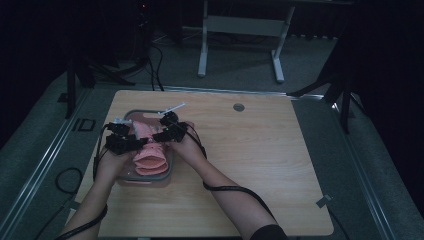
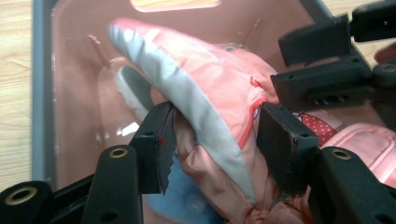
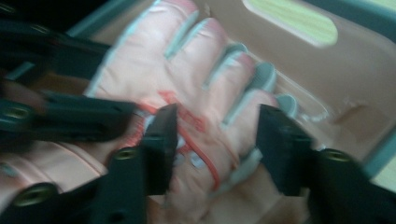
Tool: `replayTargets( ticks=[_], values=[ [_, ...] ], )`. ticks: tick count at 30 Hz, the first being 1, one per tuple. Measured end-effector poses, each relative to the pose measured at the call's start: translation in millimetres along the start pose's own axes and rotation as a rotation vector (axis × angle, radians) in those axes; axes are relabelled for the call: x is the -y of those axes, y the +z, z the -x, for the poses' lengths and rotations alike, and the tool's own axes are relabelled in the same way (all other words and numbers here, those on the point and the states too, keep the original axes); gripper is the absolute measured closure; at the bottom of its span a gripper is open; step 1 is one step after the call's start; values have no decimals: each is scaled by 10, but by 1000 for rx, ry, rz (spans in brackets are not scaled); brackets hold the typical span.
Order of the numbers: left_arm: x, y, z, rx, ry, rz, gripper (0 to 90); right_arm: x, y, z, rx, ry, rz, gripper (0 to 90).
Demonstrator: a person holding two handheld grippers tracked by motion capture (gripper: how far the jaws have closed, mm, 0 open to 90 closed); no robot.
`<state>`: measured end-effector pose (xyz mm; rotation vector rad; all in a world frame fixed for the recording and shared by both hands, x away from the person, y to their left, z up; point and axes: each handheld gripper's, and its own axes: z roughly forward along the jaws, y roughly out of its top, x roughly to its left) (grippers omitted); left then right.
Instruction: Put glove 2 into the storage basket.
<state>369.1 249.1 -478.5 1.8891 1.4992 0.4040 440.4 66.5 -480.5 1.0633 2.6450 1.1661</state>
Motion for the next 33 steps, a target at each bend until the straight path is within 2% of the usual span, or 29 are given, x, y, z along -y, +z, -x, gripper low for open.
replayTargets(
  ticks=[1, 4, 7, 9, 11, 13, 19, 25, 29, 30, 31, 33],
  values=[
    [-3, 4, 11, -11, 4, 1, 466, -7, -23, -7, 5, -14, 10, 434],
    [-20, -7, 38, -32, 10, 18, 413, -28, -85, 1, -19, -32, 17, 336],
    [-28, -51, 50, -46, 23, 58, 276, -26, -163, 34, -62, -47, 33, 235],
    [-29, -103, 48, -38, 22, 99, 181, -17, -213, 70, -73, -45, 59, 207],
    [-31, -161, 40, -29, 15, 135, 148, 0, -263, 98, -68, -62, 70, 189],
    [-33, -234, 39, -28, 9, 172, 134, 22, -310, 128, -70, -80, 75, 158],
    [-8, -428, 129, -11, 35, 242, 119, 111, -511, 192, -93, -93, 104, 145],
    [20, -558, 361, 32, 94, 263, 120, 222, -687, 239, -110, -98, 121, 144],
    [35, -616, 549, 75, 133, 284, 122, 305, -814, 275, -112, -108, 138, 144],
    [43, -632, 617, 92, 140, 291, 122, 329, -843, 289, -108, -113, 139, 145],
    [43, -632, 617, 92, 140, 291, 122, 329, -843, 289, -108, -113, 139, 145],
    [56, -648, 695, 122, 143, 300, 122, 386, -909, 325, -118, -105, 145, 144]
  ],
)
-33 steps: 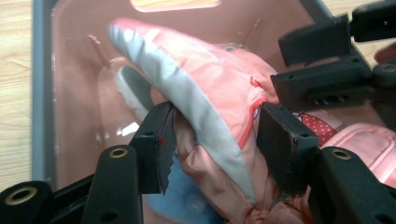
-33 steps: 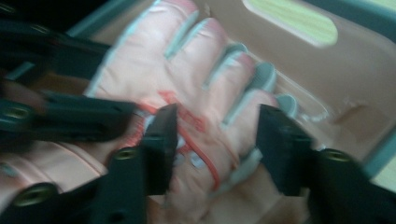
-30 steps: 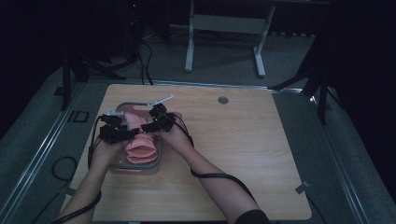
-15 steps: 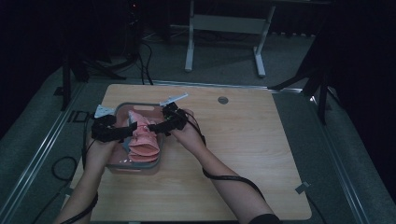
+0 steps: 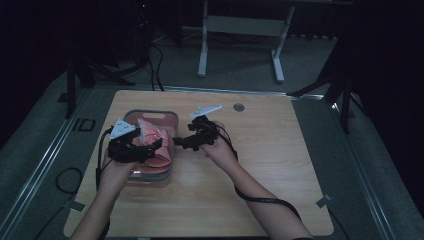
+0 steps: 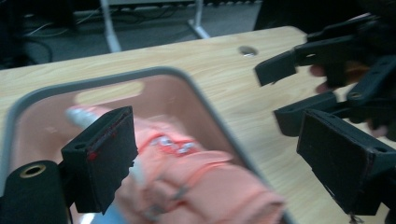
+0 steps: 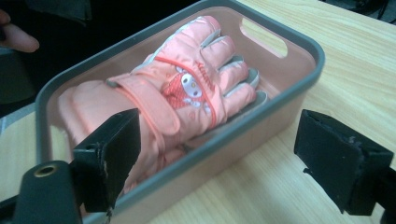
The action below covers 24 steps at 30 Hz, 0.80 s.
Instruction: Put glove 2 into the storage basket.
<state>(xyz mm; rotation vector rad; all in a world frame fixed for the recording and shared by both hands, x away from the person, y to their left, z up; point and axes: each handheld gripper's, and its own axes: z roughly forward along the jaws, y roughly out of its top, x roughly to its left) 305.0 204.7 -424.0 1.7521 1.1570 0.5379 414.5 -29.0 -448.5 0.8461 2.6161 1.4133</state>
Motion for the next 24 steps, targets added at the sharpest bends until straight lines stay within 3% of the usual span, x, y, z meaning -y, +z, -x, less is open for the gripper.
replayTargets(
  ticks=[6, 7, 8, 11, 12, 13, 18, 24],
  values=[
    [-6, -14, 339, 104, 59, 18, 122, 164, -190, 71, 10, -4, 7, 145],
    [-6, -14, 339, 104, 59, 18, 122, 164, -190, 71, 10, -4, 7, 145],
    [-7, -6, 454, 127, 75, 23, 122, 198, -227, 89, 16, -3, 3, 145],
    [-1, 21, 616, 169, 103, 22, 122, 313, -348, 151, 19, 13, 18, 145],
    [-1, 21, 616, 169, 103, 22, 122, 313, -348, 151, 19, 13, 18, 145],
    [15, 44, 716, 191, 122, 19, 122, 341, -370, 164, 20, 9, 18, 145],
    [111, 130, 891, 250, 124, 11, 124, 523, -493, 214, 37, 3, 12, 145],
    [259, 277, 1078, 302, 165, -24, 124, 742, -572, 248, 52, -5, 13, 145]
  ],
)
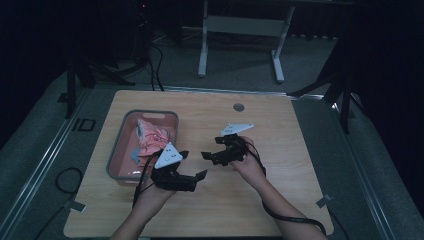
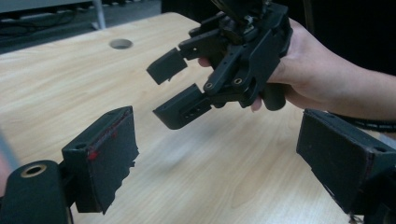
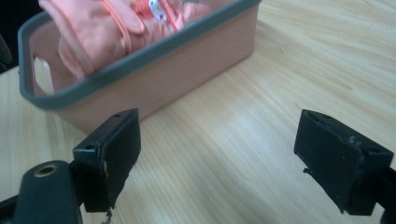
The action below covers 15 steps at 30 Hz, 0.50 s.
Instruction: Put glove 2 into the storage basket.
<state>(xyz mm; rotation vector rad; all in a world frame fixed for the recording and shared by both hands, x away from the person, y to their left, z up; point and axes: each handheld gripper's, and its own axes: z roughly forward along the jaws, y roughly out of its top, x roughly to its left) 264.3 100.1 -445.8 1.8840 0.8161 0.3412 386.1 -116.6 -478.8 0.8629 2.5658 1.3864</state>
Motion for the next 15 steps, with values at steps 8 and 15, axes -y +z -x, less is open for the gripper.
replayTargets(
  ticks=[8, 15],
  values=[
    [115, 196, 143, 67, 14, -14, 124, 297, -68, 27, -7, -12, 3, 142],
    [299, 360, 256, 114, 41, -12, 124, 556, -96, 61, -9, -3, 5, 139]
  ],
)
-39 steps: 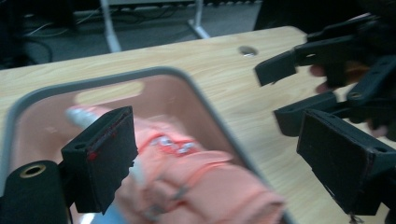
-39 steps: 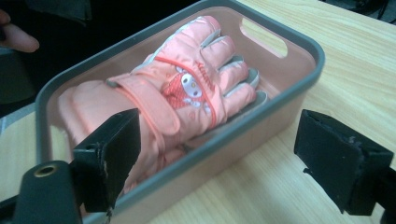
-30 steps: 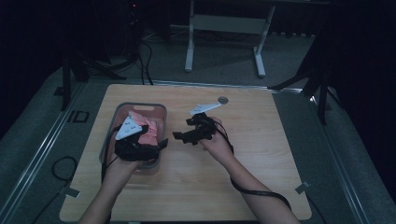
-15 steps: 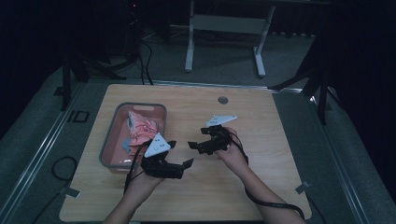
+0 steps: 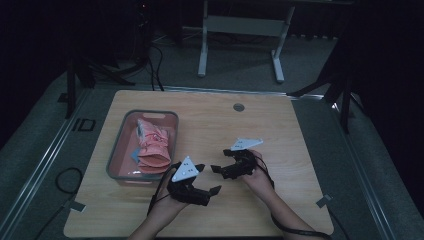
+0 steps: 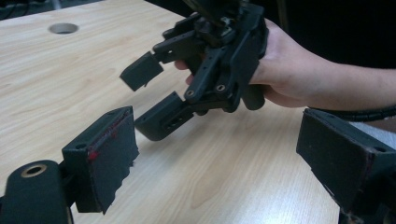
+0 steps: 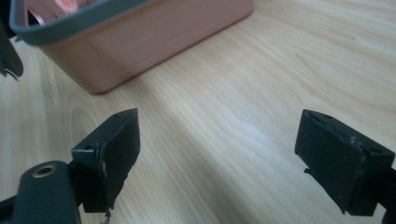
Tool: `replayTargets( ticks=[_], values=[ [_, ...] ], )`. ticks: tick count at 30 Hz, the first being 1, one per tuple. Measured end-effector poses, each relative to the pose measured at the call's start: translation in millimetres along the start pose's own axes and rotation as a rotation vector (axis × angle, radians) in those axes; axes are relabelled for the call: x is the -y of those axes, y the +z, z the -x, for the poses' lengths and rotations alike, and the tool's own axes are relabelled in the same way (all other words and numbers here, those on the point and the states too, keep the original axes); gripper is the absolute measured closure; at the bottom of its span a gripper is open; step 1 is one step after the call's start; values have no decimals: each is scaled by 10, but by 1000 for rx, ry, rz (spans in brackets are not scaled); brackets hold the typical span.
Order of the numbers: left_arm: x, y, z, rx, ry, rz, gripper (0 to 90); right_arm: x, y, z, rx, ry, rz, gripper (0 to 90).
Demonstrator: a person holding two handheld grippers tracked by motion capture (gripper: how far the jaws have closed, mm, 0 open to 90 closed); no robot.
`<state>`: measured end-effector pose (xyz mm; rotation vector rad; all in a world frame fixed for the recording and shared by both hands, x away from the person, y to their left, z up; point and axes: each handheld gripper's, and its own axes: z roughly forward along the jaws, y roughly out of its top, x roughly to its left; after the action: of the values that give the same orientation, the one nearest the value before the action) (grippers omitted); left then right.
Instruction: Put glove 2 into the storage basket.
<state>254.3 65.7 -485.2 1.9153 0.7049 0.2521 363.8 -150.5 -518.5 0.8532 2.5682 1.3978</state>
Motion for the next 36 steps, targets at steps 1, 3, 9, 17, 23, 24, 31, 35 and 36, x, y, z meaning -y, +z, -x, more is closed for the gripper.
replayTargets(
  ticks=[1, 3, 9, 17, 23, 24, 31, 35, 36],
  values=[
    [28, 28, 13, 3, 6, -9, 124, 36, 0, 4, -7, -1, 2, 138],
    [87, 85, 36, 17, 6, -18, 124, 105, 0, 5, -5, -4, -2, 138],
    [199, 206, 78, 42, 15, -47, 124, 245, -17, 14, -18, -6, 7, 135],
    [369, 330, 114, 51, 27, -75, 124, 450, -46, 8, -21, -6, 9, 135],
    [441, 361, 119, 59, 25, -72, 124, 516, -118, -5, -5, -17, 35, 135],
    [454, 367, 124, 67, 22, -70, 124, 521, -129, -7, -2, -18, 33, 135],
    [496, 392, 140, 80, 33, -75, 124, 567, -183, 6, 24, -26, 50, 134],
    [504, 403, 159, 69, 47, -79, 124, 571, -187, 4, 38, -41, 53, 134],
    [505, 403, 166, 60, 57, -81, 124, 576, -187, 1, 45, -49, 54, 134]
  ],
)
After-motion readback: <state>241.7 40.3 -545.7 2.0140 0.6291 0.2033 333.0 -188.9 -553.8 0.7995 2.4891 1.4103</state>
